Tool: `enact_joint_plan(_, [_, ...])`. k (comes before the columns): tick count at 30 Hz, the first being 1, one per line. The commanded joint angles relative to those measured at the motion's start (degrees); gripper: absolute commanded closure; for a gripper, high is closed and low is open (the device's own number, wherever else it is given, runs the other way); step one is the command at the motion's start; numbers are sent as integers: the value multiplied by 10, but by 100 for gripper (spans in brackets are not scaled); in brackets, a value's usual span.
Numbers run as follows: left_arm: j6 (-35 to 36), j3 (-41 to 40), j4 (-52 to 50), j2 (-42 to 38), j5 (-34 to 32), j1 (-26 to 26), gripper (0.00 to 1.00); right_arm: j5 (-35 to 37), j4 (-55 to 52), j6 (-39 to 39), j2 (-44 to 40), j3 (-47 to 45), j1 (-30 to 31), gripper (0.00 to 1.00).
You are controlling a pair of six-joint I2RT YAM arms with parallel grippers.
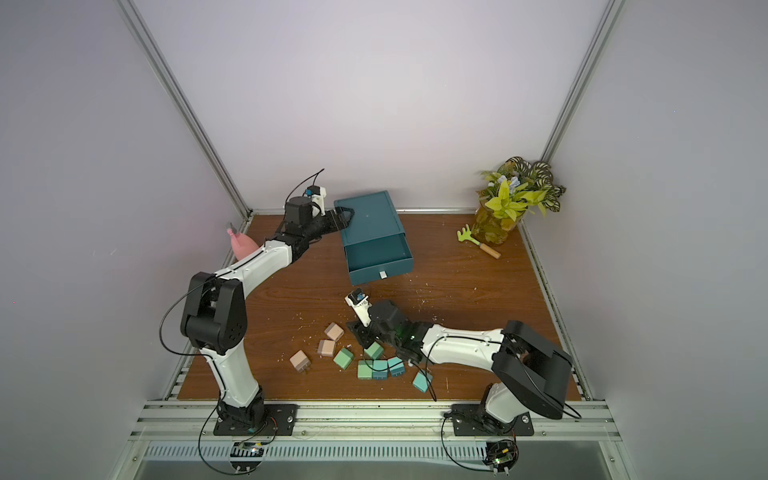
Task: Place the plugs into the drawer by color
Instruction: Pick up the plug from the center of the board.
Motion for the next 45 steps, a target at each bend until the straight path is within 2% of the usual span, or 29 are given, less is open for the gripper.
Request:
enact_joint_plan(1, [-11,38,-3,28,17,5,17,39,-8,-37,39,48,17,50])
enact_joint_plan(5, [-4,57,-22,21,19,5,17,54,-34,-45,101,104,37,51])
enact_joint_plan(10, [21,29,-64,-50,-2,6,16,58,-70,-44,164,160,46,51])
enact_joint_plan(13, [22,-22,-77,-95,-16,5,16,61,-86,-45,186,182,46,50])
enact_joint_plan(24, [41,-129,-89,-210,-56,5,14,60,-148,-46,237,235,46,48])
enact_joint_plan(37, [52,-175,-74,-242,-76,5,13,61,-193,-13,267,267,47,41])
enact_joint_plan(45, [53,-183,-71,-246,-81,5,13,69,-193,0,258,276,47,52])
